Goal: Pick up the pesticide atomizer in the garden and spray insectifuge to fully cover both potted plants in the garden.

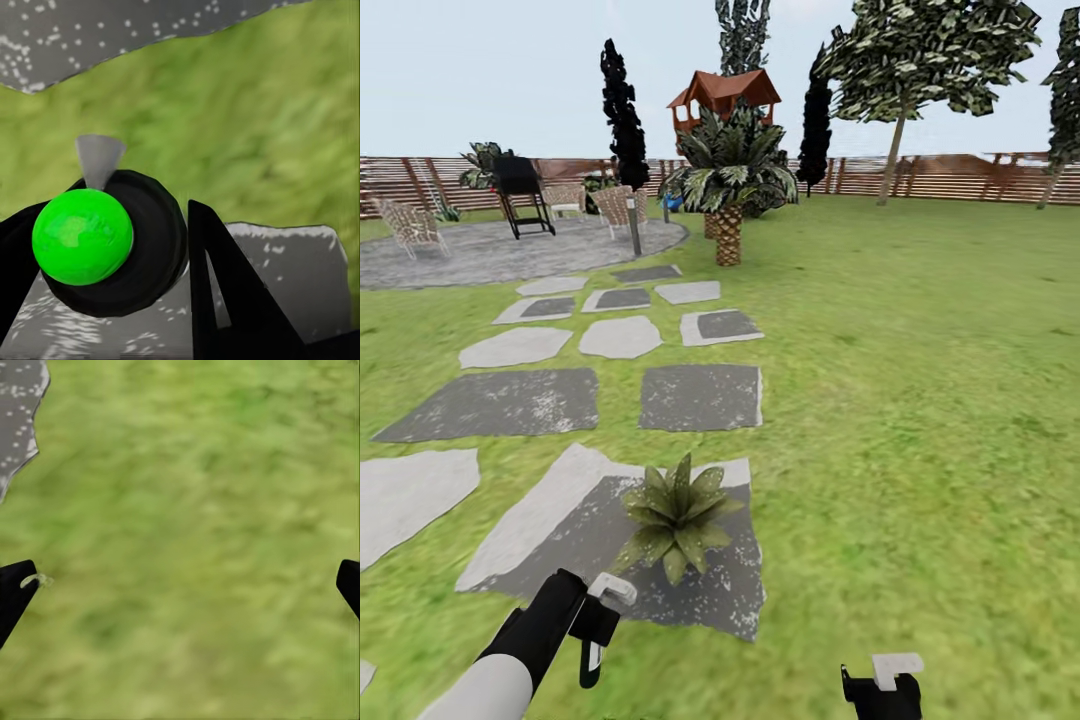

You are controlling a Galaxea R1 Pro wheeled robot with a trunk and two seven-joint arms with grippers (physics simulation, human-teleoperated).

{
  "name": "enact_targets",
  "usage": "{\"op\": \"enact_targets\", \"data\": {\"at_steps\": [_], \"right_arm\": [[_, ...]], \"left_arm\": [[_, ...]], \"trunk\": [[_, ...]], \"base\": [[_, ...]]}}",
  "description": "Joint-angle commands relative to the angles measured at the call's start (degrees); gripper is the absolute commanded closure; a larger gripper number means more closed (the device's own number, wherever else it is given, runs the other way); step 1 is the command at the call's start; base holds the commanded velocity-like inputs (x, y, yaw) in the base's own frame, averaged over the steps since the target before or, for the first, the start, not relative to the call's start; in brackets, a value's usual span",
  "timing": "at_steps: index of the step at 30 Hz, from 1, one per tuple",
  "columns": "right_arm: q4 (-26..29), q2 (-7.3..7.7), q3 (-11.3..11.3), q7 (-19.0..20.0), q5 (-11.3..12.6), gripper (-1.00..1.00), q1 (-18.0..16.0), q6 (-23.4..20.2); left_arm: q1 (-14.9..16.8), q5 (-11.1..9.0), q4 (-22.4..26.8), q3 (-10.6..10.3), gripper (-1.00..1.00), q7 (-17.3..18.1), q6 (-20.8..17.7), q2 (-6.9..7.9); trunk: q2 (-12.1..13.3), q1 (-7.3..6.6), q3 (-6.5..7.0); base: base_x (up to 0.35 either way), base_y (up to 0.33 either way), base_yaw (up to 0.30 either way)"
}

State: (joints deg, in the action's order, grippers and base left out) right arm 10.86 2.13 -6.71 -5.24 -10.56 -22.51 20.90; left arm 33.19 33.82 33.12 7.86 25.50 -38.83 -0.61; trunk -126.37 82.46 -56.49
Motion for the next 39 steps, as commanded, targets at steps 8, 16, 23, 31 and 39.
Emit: {"op": "enact_targets", "data": {"at_steps": [8,16,23,31,39], "right_arm": [[-0.03,-0.02,-0.40,-0.12,-0.61,-1.00,-0.05,0.19],[-0.05,-0.02,-0.40,-0.12,-0.61,-1.00,-0.04,0.19],[-0.05,-0.02,-0.40,-0.12,-0.61,-1.00,-0.05,0.19],[-0.05,-0.02,-0.40,-0.12,-0.61,-1.00,-0.05,0.19],[-0.05,-0.02,-0.40,-0.12,-0.61,-1.00,-0.05,0.19]], "left_arm": [[0.03,0.78,-0.07,0.16,1.00,0.52,-0.19,-0.07],[0.03,0.80,-0.09,0.05,1.00,0.52,-0.19,-0.09],[0.03,1.15,-0.14,-0.11,1.00,0.52,-0.27,-0.06],[-0.27,1.25,-0.22,-0.30,1.00,0.60,-0.69,0.08],[-0.87,3.31,-1.43,-0.92,1.00,0.61,-0.71,-0.07]], "trunk": [[-0.02,-0.01,-0.05],[-0.02,-0.01,-0.05],[-0.02,-0.01,-0.05],[-0.02,-0.01,-0.05],[-0.02,-0.01,-0.05]], "base": [[0.019,-0.013,0.137],[0.187,-0.190,0.002],[0.165,-0.222,0.178],[0.052,-0.069,0.276],[0.000,0.000,0.183]]}}
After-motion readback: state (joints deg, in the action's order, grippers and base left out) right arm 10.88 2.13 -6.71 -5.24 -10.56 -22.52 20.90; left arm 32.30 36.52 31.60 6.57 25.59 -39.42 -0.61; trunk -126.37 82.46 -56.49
